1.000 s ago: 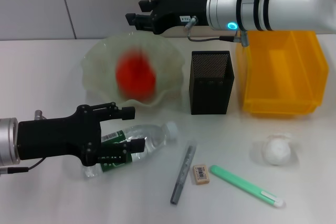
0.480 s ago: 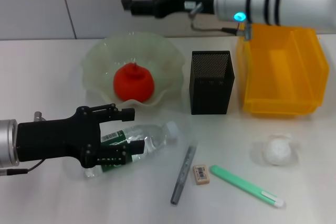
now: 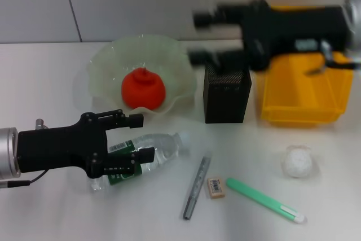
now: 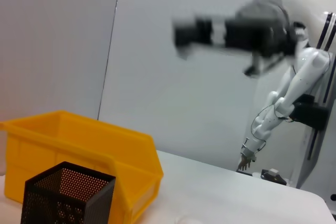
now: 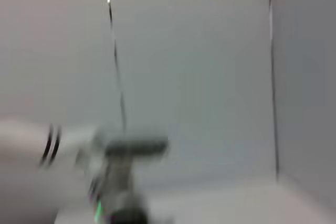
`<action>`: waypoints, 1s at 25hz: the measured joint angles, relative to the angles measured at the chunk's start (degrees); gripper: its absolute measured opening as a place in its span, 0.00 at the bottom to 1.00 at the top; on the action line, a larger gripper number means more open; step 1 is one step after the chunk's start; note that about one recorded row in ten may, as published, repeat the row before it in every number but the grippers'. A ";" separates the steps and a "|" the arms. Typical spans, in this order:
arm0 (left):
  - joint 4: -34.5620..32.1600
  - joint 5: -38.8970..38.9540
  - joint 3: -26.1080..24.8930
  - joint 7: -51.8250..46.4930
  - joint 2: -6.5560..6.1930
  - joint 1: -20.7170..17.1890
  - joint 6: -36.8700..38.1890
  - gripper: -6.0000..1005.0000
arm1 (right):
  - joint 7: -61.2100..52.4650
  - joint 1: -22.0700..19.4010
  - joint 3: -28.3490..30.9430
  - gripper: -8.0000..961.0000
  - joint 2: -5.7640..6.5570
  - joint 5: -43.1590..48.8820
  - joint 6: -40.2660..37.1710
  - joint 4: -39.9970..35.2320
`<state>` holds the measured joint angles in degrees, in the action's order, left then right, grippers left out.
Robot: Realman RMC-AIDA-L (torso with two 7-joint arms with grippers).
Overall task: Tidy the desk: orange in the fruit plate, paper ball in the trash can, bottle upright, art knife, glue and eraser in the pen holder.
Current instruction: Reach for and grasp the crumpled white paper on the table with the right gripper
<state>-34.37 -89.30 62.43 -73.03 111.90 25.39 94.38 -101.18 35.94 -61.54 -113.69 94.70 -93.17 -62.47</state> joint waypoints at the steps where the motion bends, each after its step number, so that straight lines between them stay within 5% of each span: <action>1: 0.01 0.00 -0.03 -0.03 0.05 0.04 -0.03 0.79 | 0.00 0.00 0.00 0.81 0.00 0.00 0.00 0.00; 5: -0.02 0.17 -0.32 -0.43 0.24 0.14 0.04 0.79 | -9.65 2.58 9.08 0.81 0.95 19.29 -11.75 -4.24; 14: 0.09 0.04 -1.33 -0.61 0.34 -0.32 0.10 0.79 | -16.87 6.77 11.62 0.81 1.74 39.98 -22.68 -5.90; 21: 0.10 -0.35 -0.90 -0.62 -0.20 -0.60 0.16 0.79 | -17.21 7.05 10.02 0.81 -0.89 50.92 -21.68 -7.00; 25: 0.10 -3.75 -1.28 -0.72 -0.39 -0.58 0.24 0.79 | -17.22 6.22 7.27 0.81 -4.05 57.02 -18.25 -8.99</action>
<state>-34.27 -93.04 61.15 -73.75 111.51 24.81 94.62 -118.40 42.16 -54.27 -117.74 151.72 -111.42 -71.46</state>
